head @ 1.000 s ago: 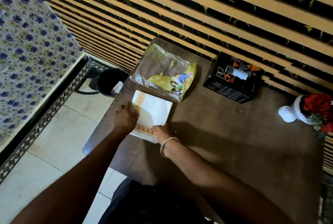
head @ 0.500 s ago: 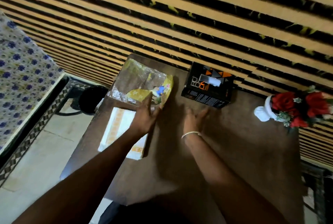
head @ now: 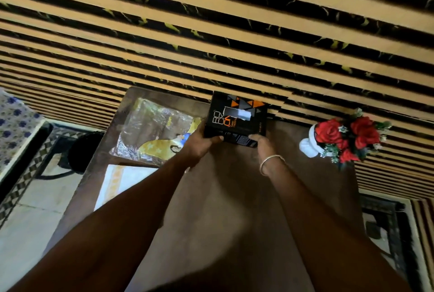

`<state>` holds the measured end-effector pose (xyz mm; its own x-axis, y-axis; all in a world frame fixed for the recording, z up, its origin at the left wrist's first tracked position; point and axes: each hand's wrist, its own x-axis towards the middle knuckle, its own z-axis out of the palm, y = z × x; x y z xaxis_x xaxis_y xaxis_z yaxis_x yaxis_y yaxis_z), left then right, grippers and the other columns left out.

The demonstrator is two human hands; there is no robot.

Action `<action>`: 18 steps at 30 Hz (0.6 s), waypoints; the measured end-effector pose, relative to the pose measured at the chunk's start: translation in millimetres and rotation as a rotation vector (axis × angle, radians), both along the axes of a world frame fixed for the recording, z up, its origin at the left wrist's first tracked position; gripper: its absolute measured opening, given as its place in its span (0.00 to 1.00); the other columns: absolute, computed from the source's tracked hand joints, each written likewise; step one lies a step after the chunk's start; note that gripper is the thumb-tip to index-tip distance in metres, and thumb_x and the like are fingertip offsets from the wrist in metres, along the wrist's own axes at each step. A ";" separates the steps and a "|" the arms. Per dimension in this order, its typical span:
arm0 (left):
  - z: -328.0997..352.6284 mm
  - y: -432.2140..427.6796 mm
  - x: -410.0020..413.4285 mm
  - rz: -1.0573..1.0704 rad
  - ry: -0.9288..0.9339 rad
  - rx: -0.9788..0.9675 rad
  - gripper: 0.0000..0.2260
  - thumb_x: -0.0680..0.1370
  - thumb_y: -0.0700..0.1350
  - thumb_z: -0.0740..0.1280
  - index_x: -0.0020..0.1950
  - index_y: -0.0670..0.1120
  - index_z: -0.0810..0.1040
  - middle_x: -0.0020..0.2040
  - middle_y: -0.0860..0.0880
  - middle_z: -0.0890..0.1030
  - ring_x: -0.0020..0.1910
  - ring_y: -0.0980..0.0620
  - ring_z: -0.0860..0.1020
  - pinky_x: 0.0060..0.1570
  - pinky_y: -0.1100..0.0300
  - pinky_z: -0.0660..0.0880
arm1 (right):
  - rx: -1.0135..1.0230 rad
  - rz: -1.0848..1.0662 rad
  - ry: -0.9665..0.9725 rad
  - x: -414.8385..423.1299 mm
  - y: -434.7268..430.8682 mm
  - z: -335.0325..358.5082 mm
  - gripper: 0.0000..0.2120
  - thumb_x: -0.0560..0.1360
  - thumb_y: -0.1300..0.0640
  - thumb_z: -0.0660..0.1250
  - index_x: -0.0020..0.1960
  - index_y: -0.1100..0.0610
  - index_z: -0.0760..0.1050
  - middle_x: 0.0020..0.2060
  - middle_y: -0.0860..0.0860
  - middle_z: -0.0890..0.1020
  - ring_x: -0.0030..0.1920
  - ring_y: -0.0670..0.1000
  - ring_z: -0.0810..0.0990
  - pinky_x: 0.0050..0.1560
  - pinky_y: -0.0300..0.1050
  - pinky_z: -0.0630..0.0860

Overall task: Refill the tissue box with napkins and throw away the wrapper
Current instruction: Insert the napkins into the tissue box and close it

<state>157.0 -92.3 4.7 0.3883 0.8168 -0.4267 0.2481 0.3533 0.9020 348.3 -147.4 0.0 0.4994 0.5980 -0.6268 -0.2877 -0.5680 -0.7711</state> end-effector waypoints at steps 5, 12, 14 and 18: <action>-8.3 -11.7 -11.7 -0.004 0.024 0.027 0.32 0.72 0.46 0.73 0.73 0.60 0.66 0.67 0.55 0.78 0.68 0.52 0.74 0.70 0.44 0.68 | 0.107 0.022 -0.120 -0.9 -17.1 -4.3 0.22 0.62 0.59 0.71 0.52 0.41 0.74 0.52 0.55 0.80 0.53 0.58 0.80 0.48 0.54 0.80; 1.6 -100.9 -39.5 -0.062 0.036 0.089 0.36 0.76 0.41 0.72 0.79 0.55 0.58 0.75 0.54 0.67 0.72 0.57 0.67 0.69 0.59 0.67 | 0.107 0.049 -0.117 -16.1 -115.7 22.6 0.36 0.73 0.69 0.68 0.77 0.53 0.60 0.67 0.53 0.73 0.59 0.49 0.77 0.48 0.39 0.75; 1.6 -131.6 -46.5 -0.064 0.055 0.117 0.35 0.76 0.39 0.71 0.78 0.54 0.59 0.75 0.56 0.67 0.70 0.59 0.68 0.62 0.72 0.68 | 0.154 0.056 -0.135 -24.1 -147.8 22.7 0.32 0.73 0.72 0.65 0.74 0.56 0.64 0.63 0.48 0.76 0.58 0.41 0.78 0.54 0.37 0.77; -4.5 -176.3 -58.7 -0.088 0.176 0.128 0.32 0.77 0.41 0.69 0.77 0.55 0.61 0.66 0.61 0.70 0.64 0.60 0.72 0.54 0.74 0.72 | 0.117 0.007 -0.204 -39.1 -200.3 1.3 0.32 0.74 0.70 0.67 0.72 0.47 0.65 0.61 0.39 0.76 0.58 0.34 0.76 0.62 0.37 0.73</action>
